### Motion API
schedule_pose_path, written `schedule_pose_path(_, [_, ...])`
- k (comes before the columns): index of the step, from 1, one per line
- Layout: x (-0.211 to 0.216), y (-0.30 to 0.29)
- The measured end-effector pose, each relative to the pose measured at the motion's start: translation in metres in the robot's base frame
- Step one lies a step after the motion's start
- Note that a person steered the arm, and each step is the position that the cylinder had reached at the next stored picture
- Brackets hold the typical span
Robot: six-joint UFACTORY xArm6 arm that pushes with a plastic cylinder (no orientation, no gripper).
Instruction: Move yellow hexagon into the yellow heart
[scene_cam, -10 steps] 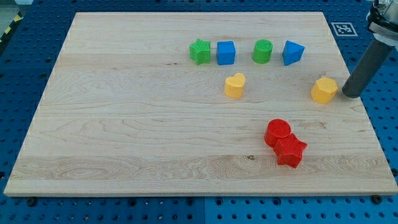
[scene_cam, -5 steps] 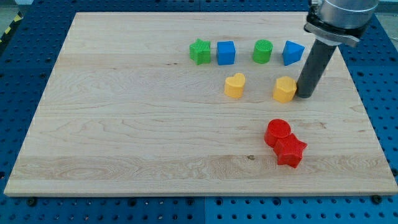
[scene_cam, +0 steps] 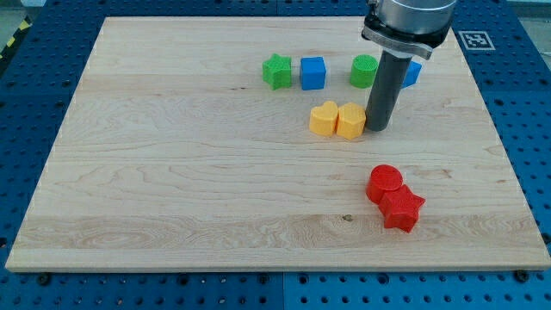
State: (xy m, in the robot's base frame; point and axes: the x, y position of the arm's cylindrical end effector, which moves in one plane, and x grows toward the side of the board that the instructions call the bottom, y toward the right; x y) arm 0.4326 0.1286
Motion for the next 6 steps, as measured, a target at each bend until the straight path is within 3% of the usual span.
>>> schedule_pose_path(4, [-0.004, -0.035])
schedule_pose_path(6, [-0.037, -0.069])
